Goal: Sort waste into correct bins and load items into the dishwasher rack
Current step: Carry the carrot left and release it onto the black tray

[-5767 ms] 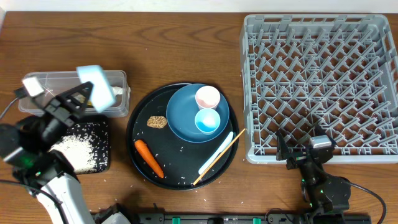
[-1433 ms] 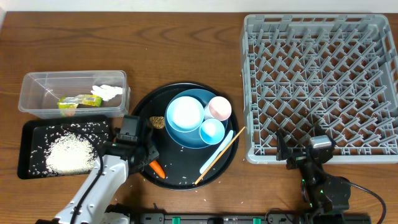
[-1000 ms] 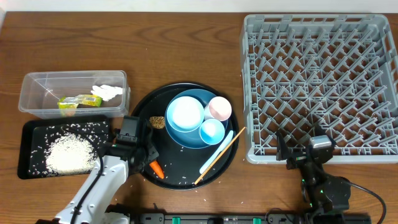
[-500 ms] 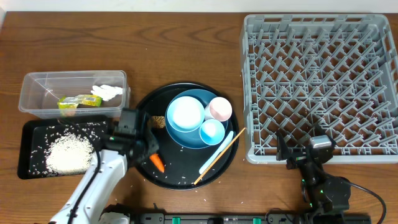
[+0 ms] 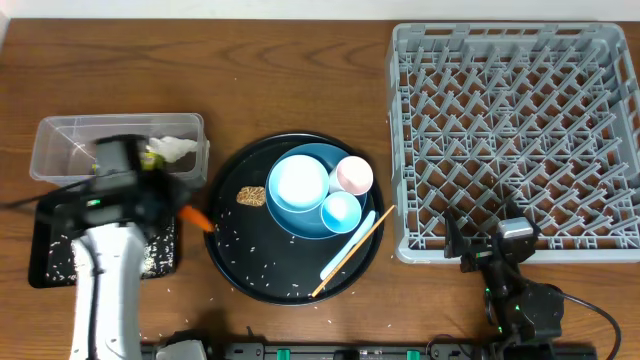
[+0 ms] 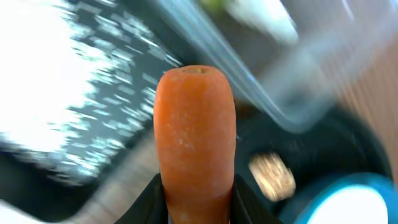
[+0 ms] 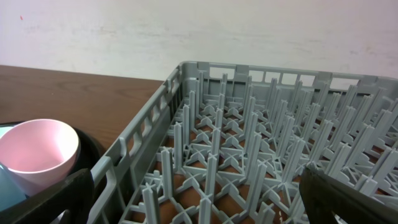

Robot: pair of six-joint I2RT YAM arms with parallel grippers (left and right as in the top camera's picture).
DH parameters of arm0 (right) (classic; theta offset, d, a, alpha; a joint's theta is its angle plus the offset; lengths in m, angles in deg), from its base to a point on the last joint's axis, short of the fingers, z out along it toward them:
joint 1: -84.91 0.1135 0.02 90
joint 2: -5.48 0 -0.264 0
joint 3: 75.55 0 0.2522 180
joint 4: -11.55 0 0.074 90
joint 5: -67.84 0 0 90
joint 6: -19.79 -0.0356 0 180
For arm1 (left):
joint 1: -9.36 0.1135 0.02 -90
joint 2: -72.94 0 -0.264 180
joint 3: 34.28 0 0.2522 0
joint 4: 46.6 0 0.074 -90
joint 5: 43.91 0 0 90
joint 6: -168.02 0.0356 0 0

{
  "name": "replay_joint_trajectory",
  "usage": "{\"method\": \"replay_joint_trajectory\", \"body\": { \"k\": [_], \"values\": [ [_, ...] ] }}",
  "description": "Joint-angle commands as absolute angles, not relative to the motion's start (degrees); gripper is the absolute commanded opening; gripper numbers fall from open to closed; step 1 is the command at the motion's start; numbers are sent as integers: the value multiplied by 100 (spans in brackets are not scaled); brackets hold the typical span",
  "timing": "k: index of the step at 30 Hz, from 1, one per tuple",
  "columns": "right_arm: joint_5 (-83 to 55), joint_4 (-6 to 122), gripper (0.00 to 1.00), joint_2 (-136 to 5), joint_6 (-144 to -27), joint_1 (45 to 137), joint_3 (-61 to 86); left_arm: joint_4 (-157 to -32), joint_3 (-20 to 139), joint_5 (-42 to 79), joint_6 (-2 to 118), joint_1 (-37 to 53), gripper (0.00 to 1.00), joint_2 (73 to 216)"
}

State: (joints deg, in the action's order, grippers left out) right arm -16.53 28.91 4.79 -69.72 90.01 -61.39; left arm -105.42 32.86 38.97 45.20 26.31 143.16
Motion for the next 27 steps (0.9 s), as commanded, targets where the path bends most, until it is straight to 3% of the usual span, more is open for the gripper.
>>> {"method": "replay_joint_trajectory", "body": {
  "k": [1,10,23,27],
  "values": [
    [-1612,2897,99,494,-6930,9019,-6147,-10656,3383,3910,4739,3588,19,14250],
    [-1612,2900,99,494,-6928,9019,-6147,-10537,3321,3865,4776,5503,19,14436],
    [-1612,2900,99,494,-6928,9019,-6147,-9609,3063,3967,4754,5837,19,15774],
    [-1612,2900,99,494,-6928,9019,-6147,-9445,3068,3965,4756,5837,35,15844]
  ]
}}
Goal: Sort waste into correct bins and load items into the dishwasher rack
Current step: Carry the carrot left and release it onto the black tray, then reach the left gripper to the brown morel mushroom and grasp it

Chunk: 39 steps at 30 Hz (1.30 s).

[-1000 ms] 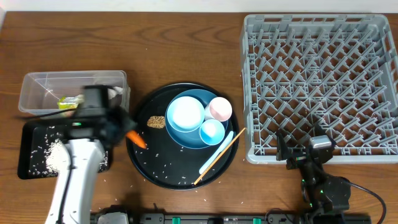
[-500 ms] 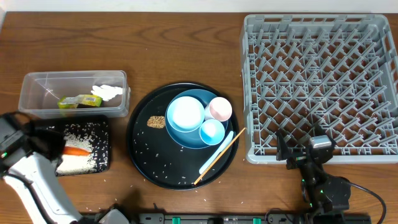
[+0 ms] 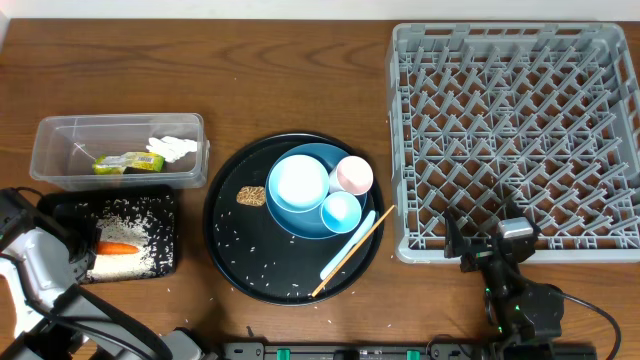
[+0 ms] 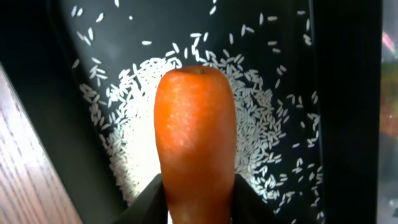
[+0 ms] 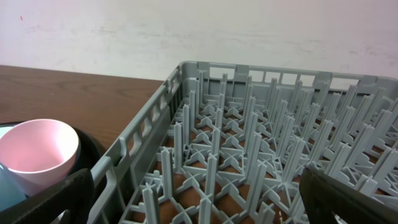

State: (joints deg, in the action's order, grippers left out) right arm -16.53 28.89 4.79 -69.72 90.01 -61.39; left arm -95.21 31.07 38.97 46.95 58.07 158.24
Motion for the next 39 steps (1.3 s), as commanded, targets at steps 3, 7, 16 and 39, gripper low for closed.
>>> {"method": "replay_joint_trajectory", "body": {
  "k": [3,7,16,39],
  "values": [
    [-1612,2900,99,494,-6930,9019,-6147,-9410,3140,3963,4756,5837,37,15817],
    [-1612,2900,99,494,-6930,9019,-6147,-9412,3269,3910,4759,5837,64,15793],
    [-1612,2900,99,494,-6930,9019,-6147,-9456,3514,2354,4756,5745,55,15197],
    [-1612,2900,99,494,-6930,9019,-6147,-9386,3581,5161,4754,-149,60,14996]
  ]
}}
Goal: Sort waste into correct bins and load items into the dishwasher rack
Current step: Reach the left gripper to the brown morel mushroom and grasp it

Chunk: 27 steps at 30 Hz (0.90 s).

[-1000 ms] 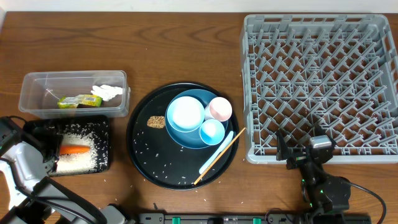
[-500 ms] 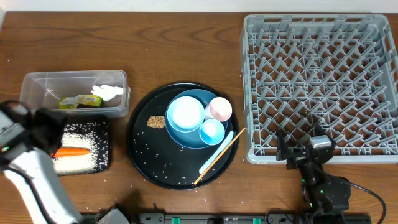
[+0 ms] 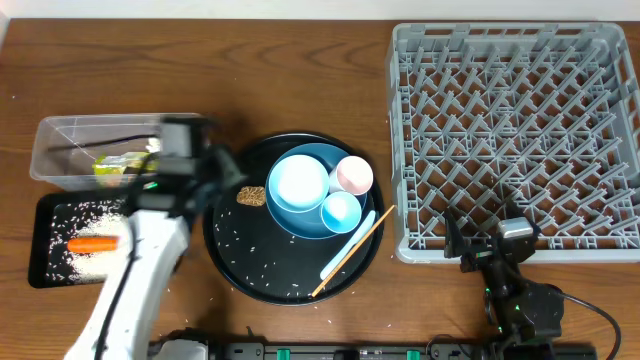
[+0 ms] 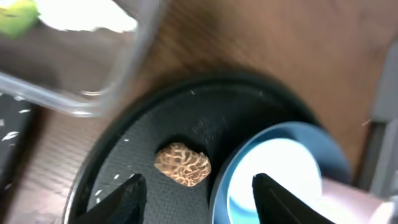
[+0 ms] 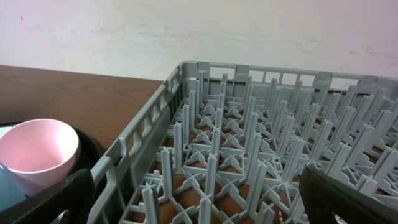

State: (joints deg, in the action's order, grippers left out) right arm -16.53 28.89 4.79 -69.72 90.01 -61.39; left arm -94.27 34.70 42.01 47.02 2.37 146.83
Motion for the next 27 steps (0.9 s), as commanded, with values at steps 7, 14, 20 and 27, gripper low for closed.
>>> {"method": "replay_joint_trajectory", "body": {
  "k": [7,14,20,27],
  "values": [
    [-1612,2900,99,494,-6930,9019,-6147,-9237,3581,5259,4730,-421,61,16010],
    [-1612,2900,99,494,-6930,9019,-6147,-9136,3581,5259,4509,-423,66,16744],
    [-1612,2900,99,492,-6930,9019,-6147,-9091,3579,5027,4426,-423,70,17009],
    [-1612,2900,99,494,-6930,9019,-6147,-9086,3555,4402,4210,-423,75,17072]
  ]
}}
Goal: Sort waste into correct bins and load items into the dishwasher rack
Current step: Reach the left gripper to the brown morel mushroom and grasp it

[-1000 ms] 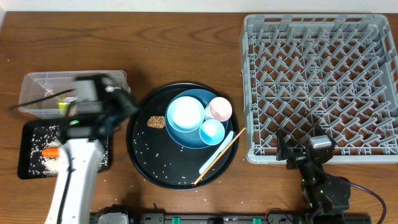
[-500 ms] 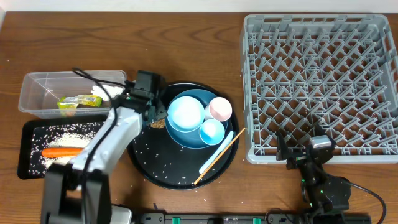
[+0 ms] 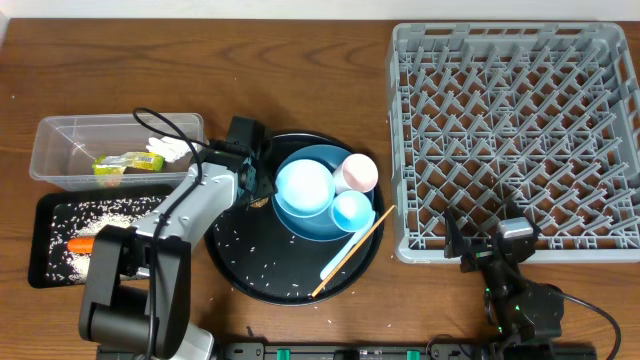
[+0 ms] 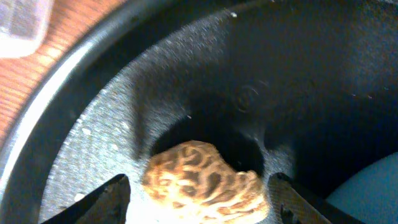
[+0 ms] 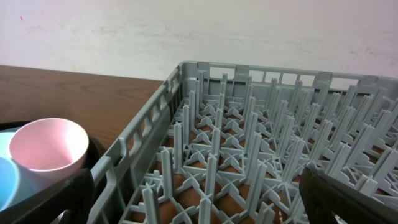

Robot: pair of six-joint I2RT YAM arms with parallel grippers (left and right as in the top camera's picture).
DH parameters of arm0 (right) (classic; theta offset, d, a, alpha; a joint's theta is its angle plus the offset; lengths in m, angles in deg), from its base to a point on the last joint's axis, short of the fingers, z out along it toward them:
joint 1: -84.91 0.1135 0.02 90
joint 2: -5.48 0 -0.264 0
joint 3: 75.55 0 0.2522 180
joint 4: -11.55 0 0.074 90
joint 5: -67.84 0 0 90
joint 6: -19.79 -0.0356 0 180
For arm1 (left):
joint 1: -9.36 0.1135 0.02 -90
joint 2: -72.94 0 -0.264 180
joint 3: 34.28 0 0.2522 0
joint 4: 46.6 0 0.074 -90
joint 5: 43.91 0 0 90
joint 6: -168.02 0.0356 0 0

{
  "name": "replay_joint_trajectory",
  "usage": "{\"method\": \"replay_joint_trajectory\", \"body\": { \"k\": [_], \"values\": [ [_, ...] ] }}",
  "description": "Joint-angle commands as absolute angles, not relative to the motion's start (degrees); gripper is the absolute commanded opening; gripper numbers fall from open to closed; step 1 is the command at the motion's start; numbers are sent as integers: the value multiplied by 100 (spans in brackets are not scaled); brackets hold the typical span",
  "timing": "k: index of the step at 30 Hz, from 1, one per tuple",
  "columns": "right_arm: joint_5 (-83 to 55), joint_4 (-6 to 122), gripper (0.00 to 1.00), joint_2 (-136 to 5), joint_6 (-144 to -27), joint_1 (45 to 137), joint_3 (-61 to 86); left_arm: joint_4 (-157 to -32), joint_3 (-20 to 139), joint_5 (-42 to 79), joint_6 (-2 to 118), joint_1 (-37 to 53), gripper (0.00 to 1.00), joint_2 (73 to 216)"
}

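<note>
In the left wrist view a brown wrinkled food piece (image 4: 202, 180) lies on the round black tray (image 4: 186, 81). My left gripper (image 4: 202, 202) is open and low over it, one finger on each side. From overhead the left gripper (image 3: 252, 192) sits at the tray's left part, beside the blue plate (image 3: 300, 222) that carries a pale blue bowl (image 3: 303, 184), a pink cup (image 3: 358, 173) and a small blue cup (image 3: 352, 210). A chopstick (image 3: 352, 250) and a light blue spoon (image 3: 345, 247) lie on the tray. My right gripper (image 5: 199, 208) is open at the grey dish rack's (image 3: 515, 140) front edge.
At the left a clear bin (image 3: 60, 150) holds a wrapper (image 3: 125, 162) and a crumpled tissue (image 3: 170, 148). Below it a black rectangular tray (image 3: 45, 215) holds rice and a carrot (image 3: 82, 244). Rice grains are scattered on the round tray.
My left gripper was above the round tray with the brown piece ahead; now it is lower, straddling that piece. The plate with bowls and pink cup sits slightly further right.
My left gripper held a carrot near the clear bin, then over the rice tray. Later the carrot lay in the rice tray and the gripper was open over the round tray. Now it is around the brown piece. The right arm stayed still.
</note>
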State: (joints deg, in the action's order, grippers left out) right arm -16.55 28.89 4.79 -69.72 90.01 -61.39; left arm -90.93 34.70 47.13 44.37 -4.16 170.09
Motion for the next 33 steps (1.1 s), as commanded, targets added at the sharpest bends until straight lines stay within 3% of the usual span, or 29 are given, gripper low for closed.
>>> {"method": "replay_joint_trajectory", "body": {
  "k": [1,25,29,33],
  "values": [
    [-1612,2900,99,494,-6930,9019,-6147,-9086,3542,4383,4155,-421,75,17074],
    [-1612,2900,99,494,-6930,9019,-6147,-8953,3278,4525,3825,-421,74,17175],
    [-1612,2900,99,494,-6930,9019,-6147,-8953,3278,4555,3827,-421,64,17175],
    [-1612,2900,99,494,-6928,9019,-6147,-8957,3278,4568,3827,-421,63,17175]
  ]
}}
